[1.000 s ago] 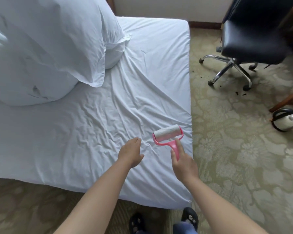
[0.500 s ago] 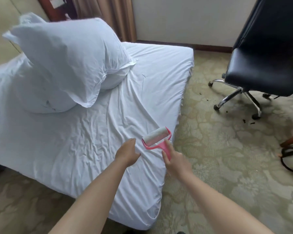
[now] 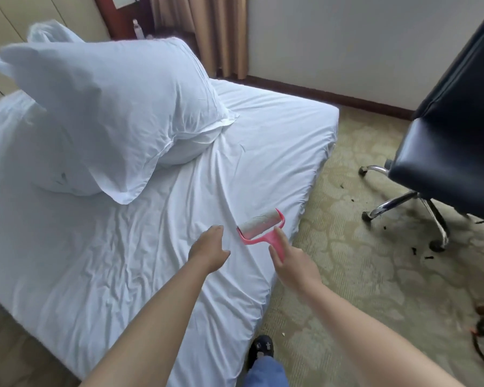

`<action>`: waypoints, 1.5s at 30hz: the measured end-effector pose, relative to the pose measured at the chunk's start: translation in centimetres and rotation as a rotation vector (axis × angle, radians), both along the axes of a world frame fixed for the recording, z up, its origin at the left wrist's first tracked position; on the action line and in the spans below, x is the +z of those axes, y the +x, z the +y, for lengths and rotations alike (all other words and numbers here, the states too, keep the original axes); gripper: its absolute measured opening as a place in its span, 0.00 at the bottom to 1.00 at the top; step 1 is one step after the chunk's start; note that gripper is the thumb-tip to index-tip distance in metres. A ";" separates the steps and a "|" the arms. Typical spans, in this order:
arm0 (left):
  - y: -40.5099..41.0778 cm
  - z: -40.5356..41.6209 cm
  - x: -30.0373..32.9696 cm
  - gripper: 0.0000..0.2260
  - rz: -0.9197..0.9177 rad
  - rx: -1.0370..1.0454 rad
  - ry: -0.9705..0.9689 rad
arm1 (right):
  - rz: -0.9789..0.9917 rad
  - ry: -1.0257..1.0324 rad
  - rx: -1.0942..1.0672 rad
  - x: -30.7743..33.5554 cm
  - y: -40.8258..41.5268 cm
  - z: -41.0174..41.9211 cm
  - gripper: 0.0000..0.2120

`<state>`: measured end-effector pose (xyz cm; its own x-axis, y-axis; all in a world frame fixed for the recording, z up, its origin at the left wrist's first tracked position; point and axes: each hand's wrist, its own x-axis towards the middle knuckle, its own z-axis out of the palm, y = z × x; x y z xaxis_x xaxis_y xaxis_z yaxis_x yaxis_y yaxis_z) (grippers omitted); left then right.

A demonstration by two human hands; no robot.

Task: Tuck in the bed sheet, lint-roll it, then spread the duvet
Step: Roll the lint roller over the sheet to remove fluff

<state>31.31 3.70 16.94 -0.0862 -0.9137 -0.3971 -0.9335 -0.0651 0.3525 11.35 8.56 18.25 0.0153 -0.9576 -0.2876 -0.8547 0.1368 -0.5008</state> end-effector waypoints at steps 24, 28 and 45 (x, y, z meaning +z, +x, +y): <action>-16.8 -31.3 -0.3 0.30 0.005 0.216 0.070 | -0.002 0.047 0.212 -0.4 -17.0 -37.5 0.25; -18.6 -35.3 -1.4 0.29 0.055 0.297 0.089 | 0.016 0.069 0.259 -1.4 -18.6 -43.0 0.25; -16.5 -54.9 -13.0 0.25 0.104 0.410 0.236 | 0.248 0.324 0.312 -13.4 -15.5 -64.0 0.15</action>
<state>14.79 -51.17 3.95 0.2117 -0.7670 -0.6057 -0.7751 -0.5093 0.3740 -4.15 -55.46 4.82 0.1798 -0.7797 -0.5997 -0.9673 -0.0290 -0.2522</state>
